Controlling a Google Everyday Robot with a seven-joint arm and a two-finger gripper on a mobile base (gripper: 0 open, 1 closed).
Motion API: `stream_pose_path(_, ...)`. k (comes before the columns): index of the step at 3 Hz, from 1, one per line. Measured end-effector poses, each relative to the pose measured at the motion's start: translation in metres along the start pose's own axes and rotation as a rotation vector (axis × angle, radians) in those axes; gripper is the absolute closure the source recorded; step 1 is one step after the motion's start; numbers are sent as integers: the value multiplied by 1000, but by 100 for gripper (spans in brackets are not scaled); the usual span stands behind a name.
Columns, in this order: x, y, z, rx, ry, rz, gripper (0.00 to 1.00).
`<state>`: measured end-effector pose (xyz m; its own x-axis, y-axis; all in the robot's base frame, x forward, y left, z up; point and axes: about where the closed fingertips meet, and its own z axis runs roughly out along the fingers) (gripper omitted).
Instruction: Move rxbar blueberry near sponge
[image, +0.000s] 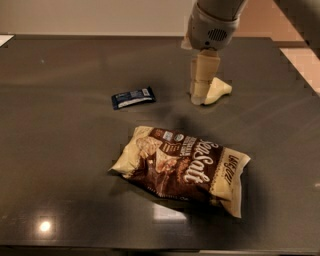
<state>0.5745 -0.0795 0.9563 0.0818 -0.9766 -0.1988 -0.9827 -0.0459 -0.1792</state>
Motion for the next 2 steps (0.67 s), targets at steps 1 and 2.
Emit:
stream_pose_path(1,-27,-21,20,-26,-13,-43,0)
stream_pose_path(2,-48,-38,42,-49,-11,-86,0)
